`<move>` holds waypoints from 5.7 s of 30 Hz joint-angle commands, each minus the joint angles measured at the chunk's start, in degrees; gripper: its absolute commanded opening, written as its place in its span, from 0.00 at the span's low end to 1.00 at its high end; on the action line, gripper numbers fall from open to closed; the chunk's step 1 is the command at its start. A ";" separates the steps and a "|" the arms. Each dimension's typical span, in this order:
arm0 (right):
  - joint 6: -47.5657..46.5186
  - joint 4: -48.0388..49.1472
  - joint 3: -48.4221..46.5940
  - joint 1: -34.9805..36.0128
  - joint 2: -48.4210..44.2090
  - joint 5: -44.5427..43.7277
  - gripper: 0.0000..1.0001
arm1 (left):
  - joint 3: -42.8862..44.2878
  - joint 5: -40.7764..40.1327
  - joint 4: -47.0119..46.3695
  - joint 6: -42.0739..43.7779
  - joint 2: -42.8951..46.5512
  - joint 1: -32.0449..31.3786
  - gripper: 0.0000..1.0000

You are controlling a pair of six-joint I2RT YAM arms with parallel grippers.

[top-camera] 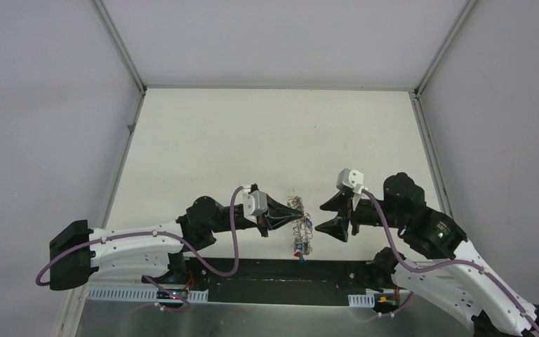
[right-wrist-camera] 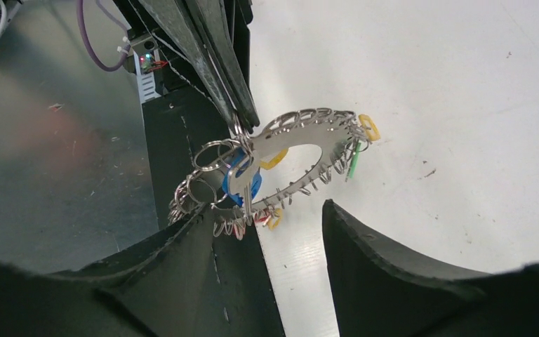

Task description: Put the keys on the keyring

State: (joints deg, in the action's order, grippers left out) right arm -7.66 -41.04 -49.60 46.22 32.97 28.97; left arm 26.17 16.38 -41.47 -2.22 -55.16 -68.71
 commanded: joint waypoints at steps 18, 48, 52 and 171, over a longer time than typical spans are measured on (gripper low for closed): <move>7.41 13.59 2.90 -0.07 2.11 6.31 0.42 | 4.15 1.57 -10.47 -2.10 -0.44 -0.58 0.00; 6.30 14.02 4.60 -0.07 8.55 10.17 0.03 | 3.89 2.34 -13.37 -2.09 -0.02 -0.62 0.00; 5.72 12.69 3.43 -0.07 11.24 12.15 0.01 | 3.96 2.53 -12.43 -1.82 0.41 -0.64 0.00; 12.10 26.93 8.20 0.02 4.59 14.59 0.47 | -0.49 -3.63 -5.64 -3.11 5.63 -0.64 0.00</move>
State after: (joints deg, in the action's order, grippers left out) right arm 2.57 -19.77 -41.50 46.06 38.26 40.75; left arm 25.34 13.45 -40.32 -4.03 -50.50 -69.04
